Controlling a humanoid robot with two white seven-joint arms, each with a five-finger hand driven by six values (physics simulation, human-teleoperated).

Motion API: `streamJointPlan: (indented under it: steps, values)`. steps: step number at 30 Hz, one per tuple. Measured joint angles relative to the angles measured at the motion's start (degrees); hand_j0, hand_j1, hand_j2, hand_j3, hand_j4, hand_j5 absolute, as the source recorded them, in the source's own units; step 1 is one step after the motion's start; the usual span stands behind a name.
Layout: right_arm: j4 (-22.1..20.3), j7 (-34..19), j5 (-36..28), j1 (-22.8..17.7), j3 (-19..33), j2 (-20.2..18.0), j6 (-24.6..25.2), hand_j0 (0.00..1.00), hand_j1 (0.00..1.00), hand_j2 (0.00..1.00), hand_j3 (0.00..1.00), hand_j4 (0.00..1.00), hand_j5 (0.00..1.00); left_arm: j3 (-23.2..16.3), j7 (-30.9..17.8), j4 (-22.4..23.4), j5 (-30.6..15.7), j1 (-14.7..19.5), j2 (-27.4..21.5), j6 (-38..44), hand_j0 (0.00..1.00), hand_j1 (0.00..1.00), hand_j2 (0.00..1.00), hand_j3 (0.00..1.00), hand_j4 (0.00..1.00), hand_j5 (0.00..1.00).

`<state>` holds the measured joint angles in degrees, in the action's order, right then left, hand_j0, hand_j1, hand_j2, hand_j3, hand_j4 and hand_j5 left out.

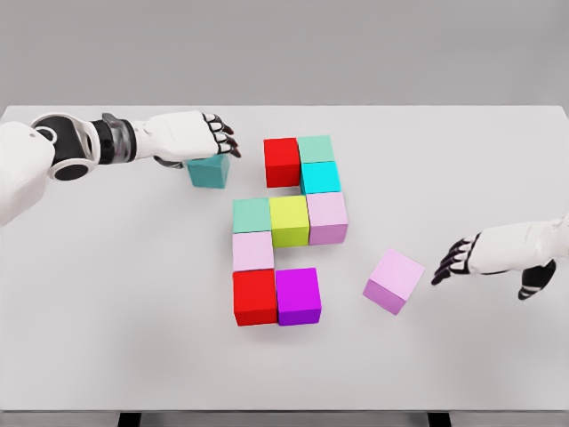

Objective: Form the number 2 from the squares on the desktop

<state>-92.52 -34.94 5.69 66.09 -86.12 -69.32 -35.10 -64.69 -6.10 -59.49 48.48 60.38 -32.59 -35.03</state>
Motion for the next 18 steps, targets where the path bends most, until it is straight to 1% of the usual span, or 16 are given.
streamJointPlan:
  steps: [3, 6, 11, 12, 13, 14, 18]
  values:
    - [0.60, 0.02, -0.05, 0.00, 0.02, 0.89, 0.00, 1.00, 1.00, 1.00, 1.00, 1.00, 1.00, -0.01, 0.00, 0.00, -0.10, 0.00, 0.00, 0.00, 1.00, 1.00, 1.00, 1.00, 1.00, 1.00]
    - [0.86, 0.03, -0.08, 0.00, 0.04, 1.84, 0.02, 1.00, 1.00, 1.00, 1.00, 1.00, 1.00, 0.07, 0.05, -0.01, -0.30, 1.67, -0.57, 0.00, 1.00, 1.00, 1.00, 1.00, 1.00, 1.00]
    - [0.79, 0.03, -0.15, -0.09, 0.21, 3.07, 0.01, 1.00, 1.00, 1.00, 1.00, 1.00, 1.00, 0.39, 0.08, -0.05, -1.63, 2.55, -3.82, 0.01, 1.00, 1.00, 1.00, 1.00, 1.00, 1.00]
    - [0.82, 0.03, -0.16, 0.00, 0.26, 3.31, 0.01, 1.00, 1.00, 1.00, 1.00, 1.00, 1.00, 0.42, 0.09, -0.04, -1.78, 2.55, -4.39, 0.00, 0.97, 0.97, 0.97, 0.97, 0.97, 0.97]
    - [0.85, 0.03, -0.18, 0.00, 0.32, 3.53, 0.01, 1.00, 1.00, 1.00, 1.00, 1.00, 1.00, 0.43, 0.09, -0.06, -1.76, 2.55, -4.97, 0.00, 0.81, 0.81, 0.81, 0.81, 0.81, 0.81]
    - [0.88, 0.03, -0.20, 0.00, 0.43, 3.71, 0.00, 1.00, 1.00, 1.00, 1.00, 1.00, 1.00, 0.39, 0.07, -0.11, -1.66, 2.46, -5.64, 0.00, 0.70, 0.70, 0.70, 0.70, 0.70, 0.70]
    - [0.65, 0.04, -0.09, 0.00, 0.65, 4.18, 0.00, 1.00, 1.00, 1.00, 1.00, 1.00, 1.00, 0.03, 0.00, -0.39, -1.39, 1.93, -8.69, 0.00, 0.74, 0.74, 0.74, 0.74, 0.74, 0.74]
